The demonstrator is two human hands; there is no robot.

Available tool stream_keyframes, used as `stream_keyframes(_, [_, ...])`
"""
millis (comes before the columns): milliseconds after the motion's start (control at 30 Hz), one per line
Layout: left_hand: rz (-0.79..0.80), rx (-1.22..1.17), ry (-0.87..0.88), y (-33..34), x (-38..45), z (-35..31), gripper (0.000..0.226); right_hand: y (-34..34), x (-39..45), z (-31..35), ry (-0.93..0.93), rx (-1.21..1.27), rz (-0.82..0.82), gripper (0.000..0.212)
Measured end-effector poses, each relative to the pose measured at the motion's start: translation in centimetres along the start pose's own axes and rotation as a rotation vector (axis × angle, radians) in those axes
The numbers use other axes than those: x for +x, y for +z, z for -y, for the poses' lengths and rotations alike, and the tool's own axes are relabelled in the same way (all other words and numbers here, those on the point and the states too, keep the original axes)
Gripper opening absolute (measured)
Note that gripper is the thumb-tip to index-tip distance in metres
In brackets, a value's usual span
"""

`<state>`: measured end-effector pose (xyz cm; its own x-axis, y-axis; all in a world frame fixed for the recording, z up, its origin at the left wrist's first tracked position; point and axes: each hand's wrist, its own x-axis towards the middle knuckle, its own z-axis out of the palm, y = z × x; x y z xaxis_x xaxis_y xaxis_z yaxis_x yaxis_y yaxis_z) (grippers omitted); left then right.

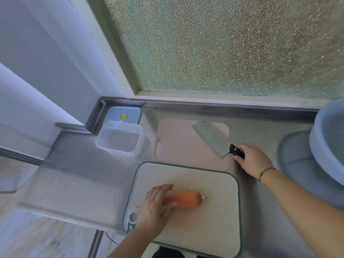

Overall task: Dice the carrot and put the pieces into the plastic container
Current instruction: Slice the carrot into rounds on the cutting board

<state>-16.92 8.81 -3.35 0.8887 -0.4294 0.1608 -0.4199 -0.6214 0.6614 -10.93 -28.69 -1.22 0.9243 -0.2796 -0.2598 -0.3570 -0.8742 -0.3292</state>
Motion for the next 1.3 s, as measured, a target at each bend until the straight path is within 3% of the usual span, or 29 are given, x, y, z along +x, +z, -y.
stream_keyframes(100, [-0.095,-0.070,-0.113,-0.7,-0.3,0.1,0.034,0.1,0.2,-0.2,-0.001,0.005,0.017,0.030])
stream_keyframes(267, [-0.167,-0.072,-0.149,-1.6,-0.9,0.8,0.031,-0.4,-0.7,0.6,0.016,0.140,0.024,0.012])
stream_keyframes(400, [-0.189,-0.051,-0.093,-1.9,-1.1,0.5,0.029,-2.0,-5.3,2.6,0.214,0.695,0.167,0.006])
stream_keyframes(500, [-0.106,0.033,0.111,-1.6,-0.7,-0.2,0.032,-1.7,-11.8,3.8,0.275,0.957,0.259,0.013])
stream_keyframes(633, [0.068,0.113,0.358,-0.8,0.7,-1.6,0.040,0.7,-20.0,5.4,0.359,0.656,0.146,0.008])
stream_keyframes(733, [0.152,0.157,0.463,-0.1,2.1,-1.9,0.046,2.7,-23.6,8.3,0.473,0.609,0.118,0.036])
stream_keyframes(833, [0.189,0.146,0.497,0.6,3.1,-1.5,0.040,4.9,-25.1,10.3,0.526,0.597,0.044,0.084])
stream_keyframes(867, [0.202,0.133,0.504,0.8,3.3,-1.3,0.037,5.3,-25.3,10.9,0.521,0.597,0.047,0.080])
stream_keyframes(967, [0.236,0.092,0.520,1.1,3.8,-0.9,0.035,6.0,-25.1,11.7,0.560,0.640,0.102,0.038])
stream_keyframes(1000, [0.238,0.081,0.519,1.1,4.0,-0.8,0.035,6.2,-25.1,11.8,0.562,0.687,0.128,0.033])
stream_keyframes(1167, [0.249,0.063,0.520,1.1,4.6,-0.5,0.031,7.1,-24.8,12.0,0.670,0.872,0.200,0.041])
stream_keyframes(1300, [0.276,0.027,0.530,1.2,4.5,-0.1,0.025,6.2,-25.1,12.2,0.594,0.787,0.021,0.054])
